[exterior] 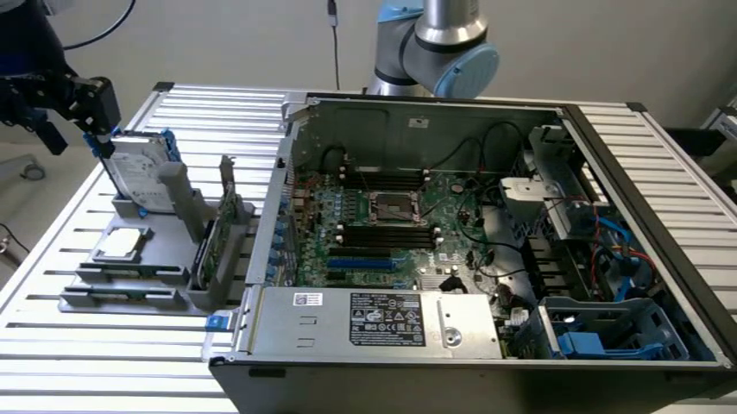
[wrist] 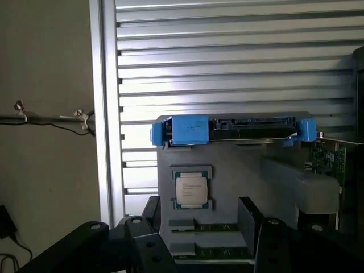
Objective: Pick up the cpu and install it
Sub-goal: 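Pick up the cpu and move it towards the insertion slot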
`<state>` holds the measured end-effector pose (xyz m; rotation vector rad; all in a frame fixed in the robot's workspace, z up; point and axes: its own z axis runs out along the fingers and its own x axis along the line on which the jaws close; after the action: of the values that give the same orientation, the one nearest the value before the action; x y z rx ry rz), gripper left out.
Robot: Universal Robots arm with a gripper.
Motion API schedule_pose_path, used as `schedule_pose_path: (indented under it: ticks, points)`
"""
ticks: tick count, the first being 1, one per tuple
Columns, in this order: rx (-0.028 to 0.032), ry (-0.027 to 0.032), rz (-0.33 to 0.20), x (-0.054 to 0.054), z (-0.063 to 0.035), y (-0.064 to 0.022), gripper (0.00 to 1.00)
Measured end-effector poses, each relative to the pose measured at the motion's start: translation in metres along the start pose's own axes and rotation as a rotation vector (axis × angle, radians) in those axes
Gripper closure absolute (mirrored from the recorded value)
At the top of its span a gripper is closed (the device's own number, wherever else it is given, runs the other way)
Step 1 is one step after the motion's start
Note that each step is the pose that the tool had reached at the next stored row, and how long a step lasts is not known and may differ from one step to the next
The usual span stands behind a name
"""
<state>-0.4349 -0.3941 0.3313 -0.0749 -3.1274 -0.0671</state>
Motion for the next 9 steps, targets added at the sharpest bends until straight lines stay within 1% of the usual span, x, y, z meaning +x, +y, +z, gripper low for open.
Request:
schedule_pose_path:
  ticks: [9]
  points:
    - [0.0001, 0.0002, -0.002, 0.000, 0.0157, -0.0143, 0.35]
